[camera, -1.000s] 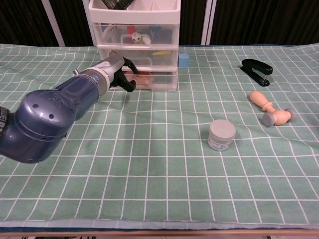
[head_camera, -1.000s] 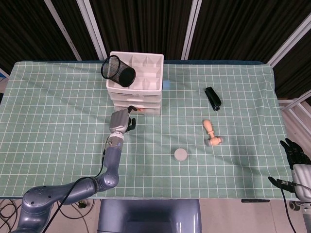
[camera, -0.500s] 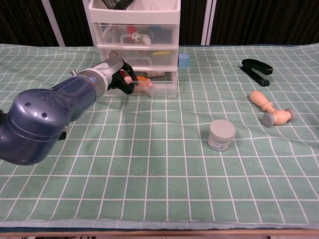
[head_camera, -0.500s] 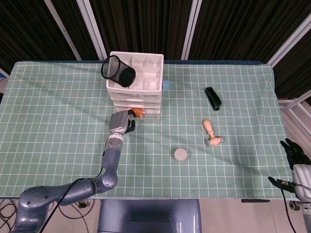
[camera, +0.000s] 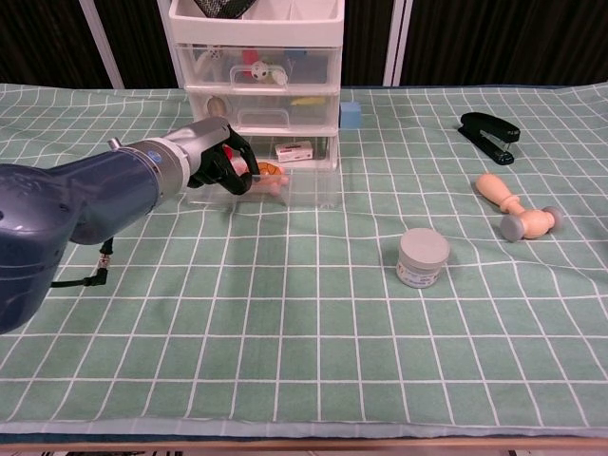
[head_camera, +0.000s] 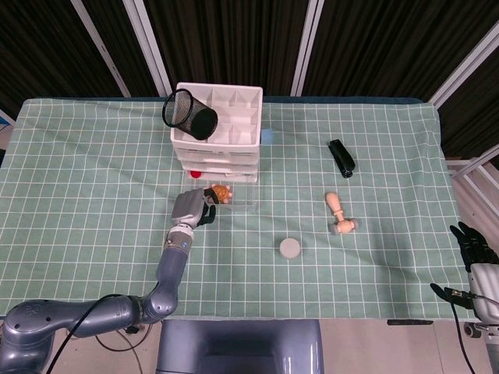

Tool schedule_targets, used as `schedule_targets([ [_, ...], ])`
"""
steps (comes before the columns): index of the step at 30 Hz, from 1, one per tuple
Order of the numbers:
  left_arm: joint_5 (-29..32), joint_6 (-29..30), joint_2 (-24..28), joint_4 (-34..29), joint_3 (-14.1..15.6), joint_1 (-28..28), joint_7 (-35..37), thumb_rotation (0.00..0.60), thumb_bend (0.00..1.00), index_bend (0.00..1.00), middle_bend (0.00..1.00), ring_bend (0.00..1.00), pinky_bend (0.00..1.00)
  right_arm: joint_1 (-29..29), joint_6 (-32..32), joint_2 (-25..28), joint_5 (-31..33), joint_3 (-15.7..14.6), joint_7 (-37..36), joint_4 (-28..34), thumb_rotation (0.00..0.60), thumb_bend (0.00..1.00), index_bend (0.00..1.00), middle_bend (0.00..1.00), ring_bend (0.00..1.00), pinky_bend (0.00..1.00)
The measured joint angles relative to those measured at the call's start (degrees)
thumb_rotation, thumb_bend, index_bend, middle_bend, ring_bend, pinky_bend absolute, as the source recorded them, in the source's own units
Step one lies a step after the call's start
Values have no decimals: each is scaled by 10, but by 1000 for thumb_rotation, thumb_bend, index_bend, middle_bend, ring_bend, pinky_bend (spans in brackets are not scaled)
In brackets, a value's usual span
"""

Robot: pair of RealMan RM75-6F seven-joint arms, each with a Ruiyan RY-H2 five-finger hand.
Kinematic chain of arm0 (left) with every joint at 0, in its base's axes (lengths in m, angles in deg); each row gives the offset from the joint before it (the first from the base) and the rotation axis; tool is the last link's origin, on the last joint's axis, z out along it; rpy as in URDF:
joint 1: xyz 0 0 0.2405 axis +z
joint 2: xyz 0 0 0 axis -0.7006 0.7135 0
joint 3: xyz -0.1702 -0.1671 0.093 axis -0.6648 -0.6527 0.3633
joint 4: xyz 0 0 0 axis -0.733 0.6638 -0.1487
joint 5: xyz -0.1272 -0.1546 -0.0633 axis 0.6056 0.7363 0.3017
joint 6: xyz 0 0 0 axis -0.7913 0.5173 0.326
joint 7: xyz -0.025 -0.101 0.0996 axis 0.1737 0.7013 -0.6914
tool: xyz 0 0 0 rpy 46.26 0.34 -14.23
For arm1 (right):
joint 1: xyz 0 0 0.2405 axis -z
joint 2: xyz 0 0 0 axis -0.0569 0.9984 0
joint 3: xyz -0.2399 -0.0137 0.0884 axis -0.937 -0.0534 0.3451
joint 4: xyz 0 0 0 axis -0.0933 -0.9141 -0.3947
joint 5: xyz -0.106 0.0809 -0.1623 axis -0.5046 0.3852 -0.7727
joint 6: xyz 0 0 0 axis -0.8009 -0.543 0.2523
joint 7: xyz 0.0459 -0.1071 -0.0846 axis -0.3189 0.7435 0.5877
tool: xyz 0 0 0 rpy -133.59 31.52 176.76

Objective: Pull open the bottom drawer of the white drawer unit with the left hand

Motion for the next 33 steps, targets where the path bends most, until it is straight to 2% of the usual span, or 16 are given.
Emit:
schedule_targets([
  [7,5,15,30,-62,18,15,-8,600,522,481,1000,1000,1000,0,2,0,3,1,-1,0,600,25,0,0,0,209],
  [14,18,21,47,-82,27,13,-22,600,285,396,1000,1000,1000,0,2,0,2,0,-2,0,600,25,0,0,0,208],
  [19,18,22,48,-78,23,3,-25,600,197,383,1000,1000,1000,0,2,1,3,1,-4,1,600,25,0,0,0,209],
  [22,17,21,49,-75,20,-5,-29,600,199,383,1000,1000,1000,0,3,1,3,1,-5,2,600,25,0,0,0,209],
  [28,26,18,48,-53,8,-29,-44,600,275,383,1000,1000,1000,0,4,2,2,0,-7,2,600,25,0,0,0,209],
  [33,38,13,46,-23,6,-51,-72,600,277,393,1000,1000,1000,0,5,2,3,0,-8,2,600,25,0,0,0,208],
])
